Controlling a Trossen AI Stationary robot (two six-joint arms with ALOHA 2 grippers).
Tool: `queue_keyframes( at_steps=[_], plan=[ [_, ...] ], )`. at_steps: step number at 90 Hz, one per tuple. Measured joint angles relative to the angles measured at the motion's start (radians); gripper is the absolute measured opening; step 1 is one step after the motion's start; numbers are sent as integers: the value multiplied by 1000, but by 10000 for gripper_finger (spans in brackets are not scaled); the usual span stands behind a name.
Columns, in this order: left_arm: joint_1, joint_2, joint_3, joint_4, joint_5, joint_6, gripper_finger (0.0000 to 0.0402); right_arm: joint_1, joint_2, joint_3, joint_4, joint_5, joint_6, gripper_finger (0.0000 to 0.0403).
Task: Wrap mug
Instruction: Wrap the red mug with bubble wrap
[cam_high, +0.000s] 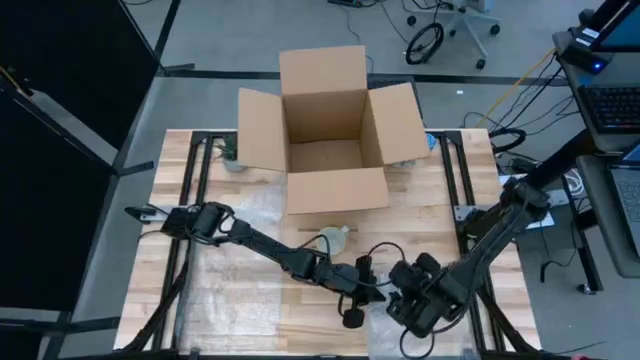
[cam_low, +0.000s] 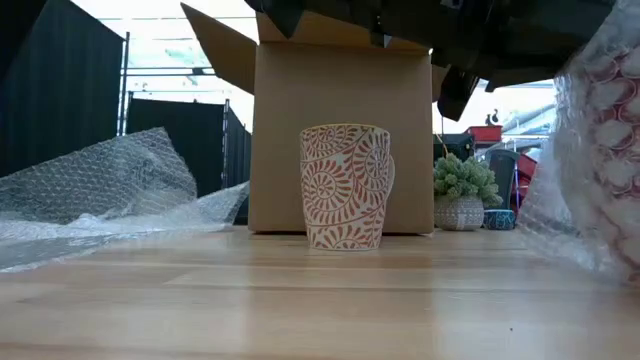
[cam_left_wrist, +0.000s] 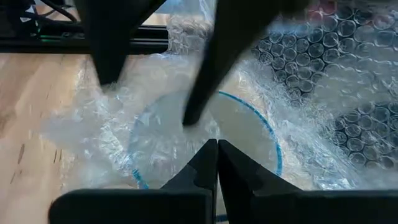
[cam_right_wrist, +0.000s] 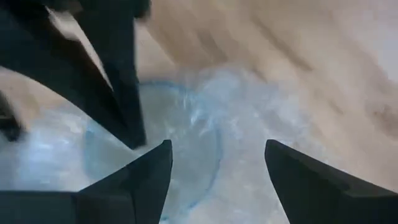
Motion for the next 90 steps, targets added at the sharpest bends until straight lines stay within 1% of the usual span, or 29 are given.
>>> queue_keyframes(
  at_steps=[13, 22, 35, 42, 47, 56, 65, 74, 82, 90],
  plan=[
    [0, 0, 0, 5, 1, 1, 0, -2, 118, 6, 11, 13, 28, 240],
    [0, 0, 0, 1, 1, 2, 0, -2, 151, 11, 13, 13, 30, 240],
    [0, 0, 4, -3, 1, 0, 0, -1, 129, 5, 6, 18, 30, 240],
    [-6, -16, 21, -44, 22, 2, 0, 2, 97, 2, 8, 40, 29, 240],
    [-14, -26, 27, -76, 23, 34, 0, 2, 80, -1, 2, 57, 26, 240],
    [-32, -57, 36, -167, -22, 96, 0, 5, 61, 0, 4, 82, 26, 240],
    [-35, -73, 53, -248, -54, 104, 0, 10, 64, 0, 1, 81, 24, 240],
    [-34, -73, 72, -272, -53, 126, 0, 12, 66, 0, 7, 80, 24, 240],
    [-24, -58, 76, -247, -50, 132, 0, 12, 66, 0, 7, 84, 23, 240],
    [-6, -58, 77, -256, -25, 130, 0, 12, 66, 0, 6, 102, 23, 240]
  ],
)
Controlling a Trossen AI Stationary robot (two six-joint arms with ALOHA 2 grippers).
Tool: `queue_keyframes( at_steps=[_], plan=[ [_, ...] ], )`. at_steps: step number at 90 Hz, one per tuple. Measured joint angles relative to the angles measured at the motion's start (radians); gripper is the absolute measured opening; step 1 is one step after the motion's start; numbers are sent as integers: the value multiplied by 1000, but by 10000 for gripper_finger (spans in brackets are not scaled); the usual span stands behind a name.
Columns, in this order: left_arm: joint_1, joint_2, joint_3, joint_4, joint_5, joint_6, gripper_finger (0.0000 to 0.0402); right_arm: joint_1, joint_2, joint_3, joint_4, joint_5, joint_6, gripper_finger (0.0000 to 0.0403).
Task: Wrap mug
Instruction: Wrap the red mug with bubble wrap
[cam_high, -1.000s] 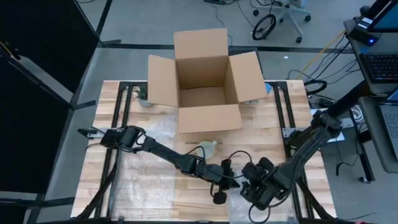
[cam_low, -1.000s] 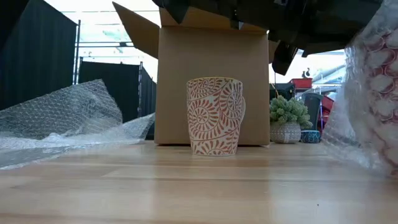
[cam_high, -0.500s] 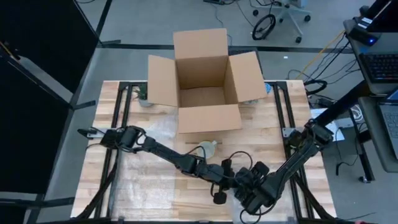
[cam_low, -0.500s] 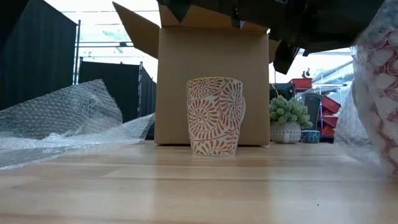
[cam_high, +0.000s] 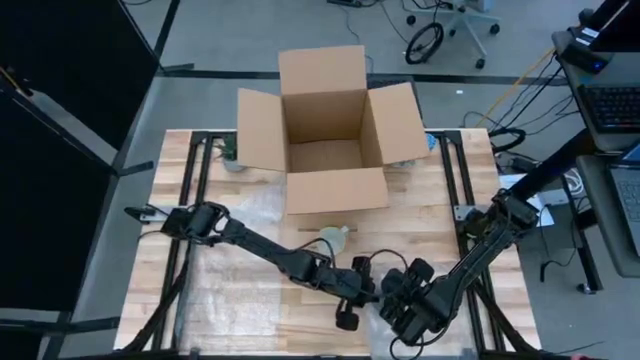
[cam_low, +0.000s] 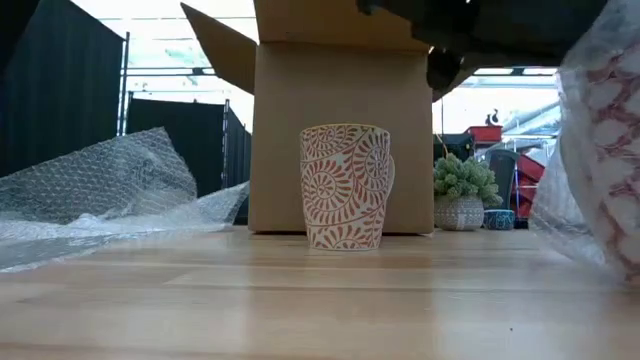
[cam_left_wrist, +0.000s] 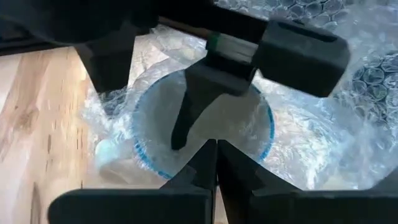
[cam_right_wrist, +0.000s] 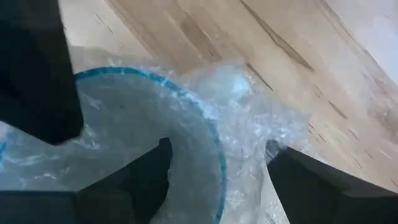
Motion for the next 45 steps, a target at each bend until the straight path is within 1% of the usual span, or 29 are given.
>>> queue_keyframes(
  at_steps=[17, 45],
  plan=[
    [10, 11, 2, 22, 14, -5, 0, 2, -29, 0, 2, 1, -18, 240],
    [7, 12, 2, 32, 9, -6, 0, 35, -192, 2, -13, 7, -26, 240]
  ],
)
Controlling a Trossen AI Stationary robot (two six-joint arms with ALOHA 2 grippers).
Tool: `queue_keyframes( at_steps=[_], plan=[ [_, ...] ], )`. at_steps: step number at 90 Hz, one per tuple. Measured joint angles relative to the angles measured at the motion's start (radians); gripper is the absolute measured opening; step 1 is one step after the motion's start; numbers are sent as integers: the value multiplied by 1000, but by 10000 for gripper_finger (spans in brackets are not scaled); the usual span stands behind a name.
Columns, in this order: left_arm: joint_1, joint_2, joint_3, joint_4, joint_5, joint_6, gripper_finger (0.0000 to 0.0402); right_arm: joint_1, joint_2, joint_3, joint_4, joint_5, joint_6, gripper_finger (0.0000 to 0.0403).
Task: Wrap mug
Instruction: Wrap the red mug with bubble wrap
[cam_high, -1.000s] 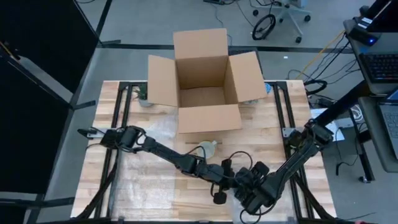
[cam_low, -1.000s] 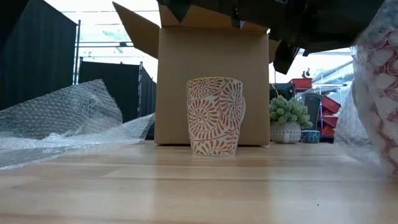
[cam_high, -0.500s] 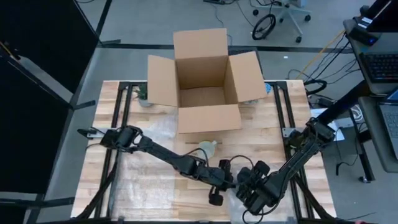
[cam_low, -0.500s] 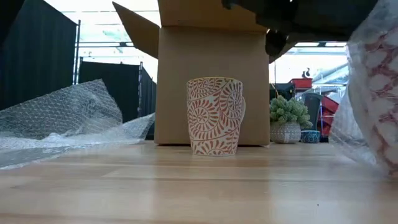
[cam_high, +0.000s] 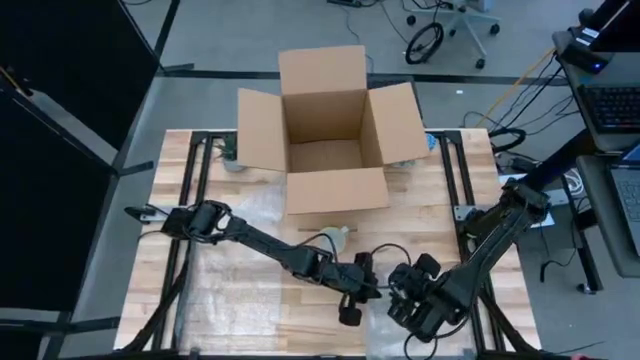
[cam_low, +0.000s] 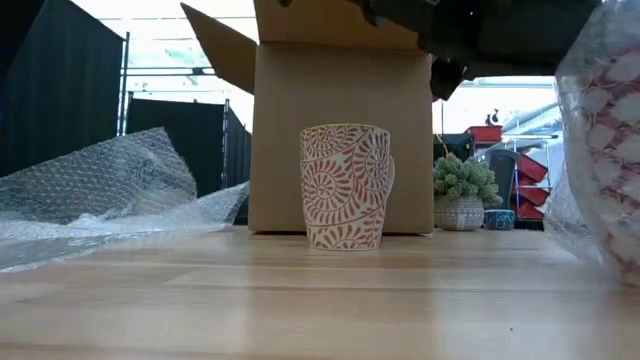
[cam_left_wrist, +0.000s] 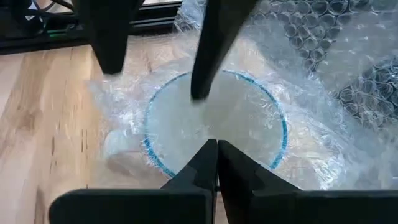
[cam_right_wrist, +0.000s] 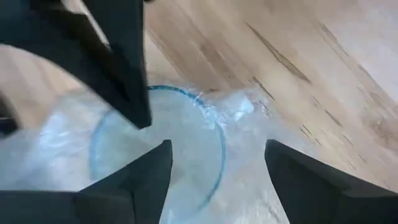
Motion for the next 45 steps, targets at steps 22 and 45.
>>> queue_keyframes(
  at_steps=[22, 45],
  plan=[
    [0, 0, 0, 2, 0, -1, 0, 74, -47, -1, -23, -12, 57, 240],
    [0, 0, 0, 8, 0, -1, 0, 61, 72, -27, -8, -35, 117, 240]
  ],
)
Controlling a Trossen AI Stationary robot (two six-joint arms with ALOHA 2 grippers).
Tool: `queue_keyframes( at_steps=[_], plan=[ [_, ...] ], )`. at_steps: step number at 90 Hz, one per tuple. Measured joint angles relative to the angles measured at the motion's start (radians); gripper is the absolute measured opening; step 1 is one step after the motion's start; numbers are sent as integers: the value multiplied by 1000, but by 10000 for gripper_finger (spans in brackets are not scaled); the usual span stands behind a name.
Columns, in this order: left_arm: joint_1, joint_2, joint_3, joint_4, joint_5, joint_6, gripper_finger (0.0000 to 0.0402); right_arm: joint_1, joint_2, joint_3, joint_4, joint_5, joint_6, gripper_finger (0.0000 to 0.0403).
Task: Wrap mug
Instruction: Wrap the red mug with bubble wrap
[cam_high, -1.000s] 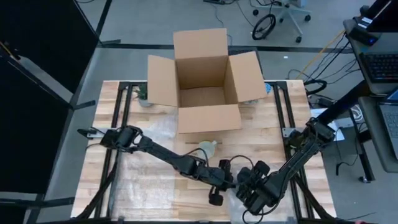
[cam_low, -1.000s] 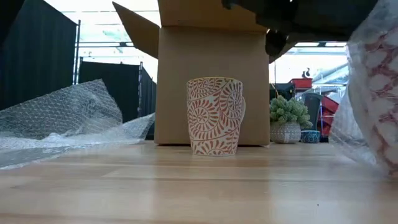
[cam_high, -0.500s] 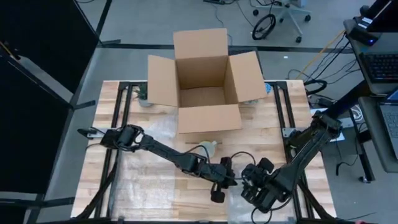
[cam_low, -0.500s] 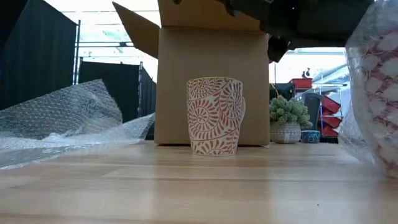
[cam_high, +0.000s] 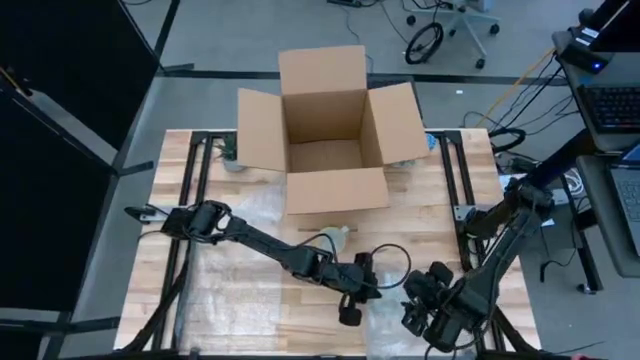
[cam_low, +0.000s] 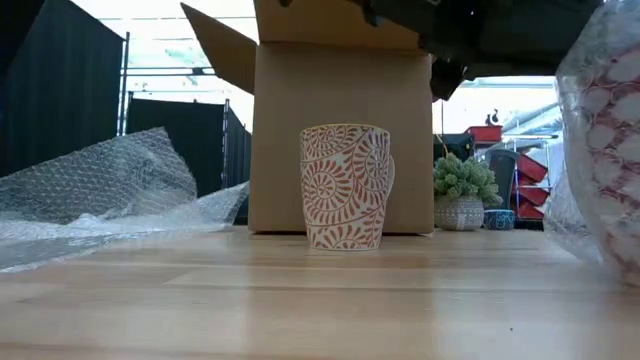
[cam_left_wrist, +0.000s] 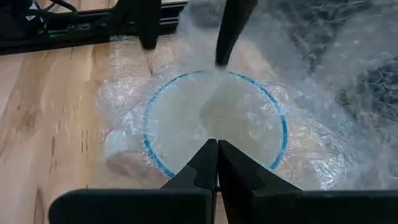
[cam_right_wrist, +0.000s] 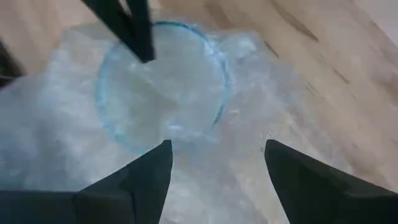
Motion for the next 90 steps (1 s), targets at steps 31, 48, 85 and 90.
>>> queue_keyframes(
  at_steps=[31, 48, 85, 90],
  plan=[
    [-1, 1, 0, 20, 1, 0, 0, -108, 165, 6, 23, -85, -93, 240],
    [-1, 1, 0, 23, 6, 0, 0, -109, 166, 4, 29, -97, -100, 240],
    [-34, -64, 0, -44, 5, 4, 0, -103, 148, 0, 27, -96, -117, 240],
    [-36, -58, -1, -36, 5, 15, 0, -103, 148, 0, 28, -89, -119, 240]
  ],
)
